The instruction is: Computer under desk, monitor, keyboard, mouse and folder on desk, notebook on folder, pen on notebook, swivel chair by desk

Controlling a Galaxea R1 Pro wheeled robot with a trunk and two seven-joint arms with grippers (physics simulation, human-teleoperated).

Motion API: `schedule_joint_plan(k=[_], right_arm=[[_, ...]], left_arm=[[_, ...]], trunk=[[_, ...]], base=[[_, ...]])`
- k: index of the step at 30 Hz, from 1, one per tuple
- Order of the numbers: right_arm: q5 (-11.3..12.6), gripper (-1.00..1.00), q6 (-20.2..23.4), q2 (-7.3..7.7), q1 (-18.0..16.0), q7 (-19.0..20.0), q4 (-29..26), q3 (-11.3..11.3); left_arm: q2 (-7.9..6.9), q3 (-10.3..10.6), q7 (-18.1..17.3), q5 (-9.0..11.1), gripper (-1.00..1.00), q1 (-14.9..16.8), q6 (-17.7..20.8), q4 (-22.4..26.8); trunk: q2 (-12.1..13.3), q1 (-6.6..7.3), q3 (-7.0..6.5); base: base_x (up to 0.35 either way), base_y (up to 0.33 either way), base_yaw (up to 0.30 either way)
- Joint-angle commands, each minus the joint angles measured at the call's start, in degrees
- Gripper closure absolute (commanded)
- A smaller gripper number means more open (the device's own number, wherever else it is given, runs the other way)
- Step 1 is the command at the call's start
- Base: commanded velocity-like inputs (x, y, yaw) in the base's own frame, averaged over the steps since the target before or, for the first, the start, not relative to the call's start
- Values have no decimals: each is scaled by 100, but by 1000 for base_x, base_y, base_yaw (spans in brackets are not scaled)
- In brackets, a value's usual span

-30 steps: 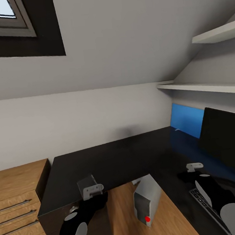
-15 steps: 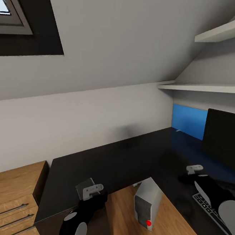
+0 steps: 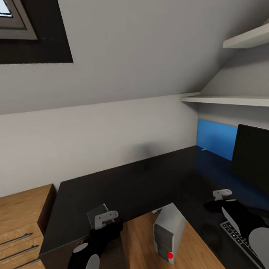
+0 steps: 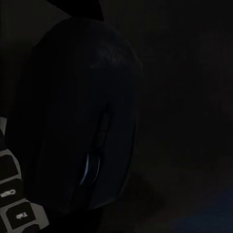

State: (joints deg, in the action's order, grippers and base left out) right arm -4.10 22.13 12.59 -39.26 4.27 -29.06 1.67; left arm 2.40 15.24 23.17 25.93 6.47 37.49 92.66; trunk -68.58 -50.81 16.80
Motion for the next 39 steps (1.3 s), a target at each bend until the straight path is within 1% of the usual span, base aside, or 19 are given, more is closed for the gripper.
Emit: schedule_joint_plan(k=[1,2,3,17,22,23,25,28,29,30,31,33,34,37,39], right_arm=[[-45,100,31,-1,-2,39,-11,18],[-46,100,30,-1,-2,39,-11,18],[-47,-100,29,-1,-2,39,-11,18],[-36,-100,-12,-2,-2,39,-46,20],[-5,-100,-23,-2,-2,49,-330,42],[9,-100,-17,-13,-2,43,-520,54],[17,-100,1,-36,-2,41,-645,60],[50,-100,42,-177,-1,34,-910,76],[86,-100,53,-261,2,31,-1002,81],[107,-100,57,-304,3,27,-1043,82],[140,-100,64,-390,4,20,-1107,84],[161,-100,70,-471,5,10,-1151,86],[175,-100,81,-543,6,1,-1181,87],[183,-100,103,-647,9,-10,-1212,84],[178,-100,121,-774,13,-21,-1240,81]], left_arm=[[1,5,56,61,-100,4,13,7],[0,5,56,61,-100,4,13,7],[-1,5,56,61,-100,4,13,7],[-3,5,56,60,-100,3,13,7],[-3,-1,56,57,-100,3,13,7],[-3,0,56,56,-100,3,13,5],[-3,0,56,57,-100,3,13,6],[-3,-3,56,54,-100,3,13,6],[-3,-3,56,53,-100,3,13,7],[-3,-3,56,53,-100,3,13,7],[-3,-3,56,55,-100,3,13,7],[-3,-4,56,54,-100,3,13,5],[-3,-4,56,53,-100,3,13,2],[-3,-4,56,53,-100,3,13,0],[-3,-4,56,52,-100,3,13,-1]], trunk=[[-5,0,8],[-5,0,8],[-5,0,8],[-5,0,8],[-5,0,8],[-5,0,8],[-5,0,8],[-5,0,8],[-5,0,8],[-5,0,8],[-5,0,8],[-5,0,8],[-5,0,8],[-5,0,8],[-5,0,8]], base=[[0,0,0],[0,0,0],[0,0,0],[0,0,0],[0,0,0],[0,0,0],[0,0,0],[0,0,0],[0,0,13],[0,0,37],[0,0,110],[0,0,156],[0,0,209],[0,0,233],[0,0,260]])
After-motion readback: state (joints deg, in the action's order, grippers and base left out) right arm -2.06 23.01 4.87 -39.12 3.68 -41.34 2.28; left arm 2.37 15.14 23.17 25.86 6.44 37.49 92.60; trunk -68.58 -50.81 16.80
